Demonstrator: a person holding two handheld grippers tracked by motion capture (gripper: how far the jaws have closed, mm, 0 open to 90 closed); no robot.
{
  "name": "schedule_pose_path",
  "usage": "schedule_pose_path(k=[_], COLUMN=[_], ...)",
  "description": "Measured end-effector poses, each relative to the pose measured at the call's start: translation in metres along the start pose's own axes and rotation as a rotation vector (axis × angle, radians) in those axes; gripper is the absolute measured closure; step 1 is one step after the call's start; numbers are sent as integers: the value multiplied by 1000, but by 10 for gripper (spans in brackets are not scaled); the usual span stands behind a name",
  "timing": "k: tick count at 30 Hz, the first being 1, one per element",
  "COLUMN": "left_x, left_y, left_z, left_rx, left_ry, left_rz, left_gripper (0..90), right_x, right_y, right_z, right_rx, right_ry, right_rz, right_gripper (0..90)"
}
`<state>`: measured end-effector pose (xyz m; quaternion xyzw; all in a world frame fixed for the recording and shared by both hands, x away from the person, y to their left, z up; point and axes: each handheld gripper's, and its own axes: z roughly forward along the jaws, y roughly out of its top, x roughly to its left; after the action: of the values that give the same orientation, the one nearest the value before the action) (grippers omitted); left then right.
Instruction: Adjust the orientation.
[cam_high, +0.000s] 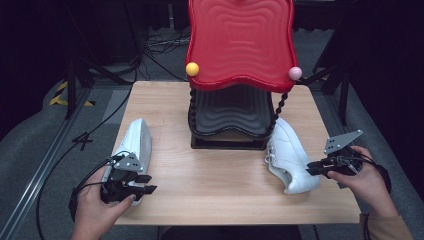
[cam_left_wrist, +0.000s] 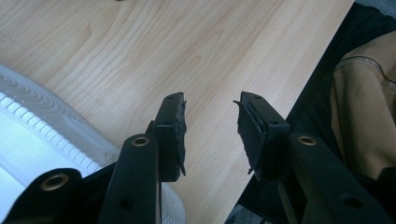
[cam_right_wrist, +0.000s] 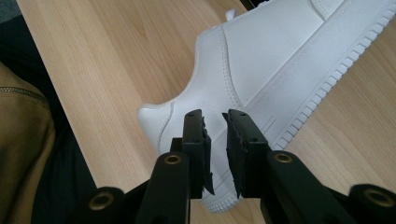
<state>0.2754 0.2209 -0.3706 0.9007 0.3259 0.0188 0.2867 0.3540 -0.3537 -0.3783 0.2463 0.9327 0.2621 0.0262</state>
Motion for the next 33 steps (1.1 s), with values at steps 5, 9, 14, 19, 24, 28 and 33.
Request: schedule_pose_path(k=[5,9,14,19,24,28,33], left_x=[1,5,9,16,26,29,31], left_y=[-2,-6,-10,-11,-17,-18,-20], left_z=[-3,-6,-6,-1,2,5,9], left_rx=[-9,-34,-42,-18,-15,5,20], left_ry=[15,30,66,125,150,139,149], left_rz=[-10,-38,-67,-103,-152,-156,-164], left_gripper=[655,797,896,899,899,890,895], right_x=[-1,0,1,2,2,2,4], right_y=[-1,0,0,-2,-5,-5,-4], right_z=[1,1,3,1,2,4,5], right_rx=[1,4,12,10,14,22,27], right_ry=[5,4,4,0,1,1,6], right_rz=[-2,-4,-7,1,3,6,-4], right_gripper=[772,771,769,767,765,757,758])
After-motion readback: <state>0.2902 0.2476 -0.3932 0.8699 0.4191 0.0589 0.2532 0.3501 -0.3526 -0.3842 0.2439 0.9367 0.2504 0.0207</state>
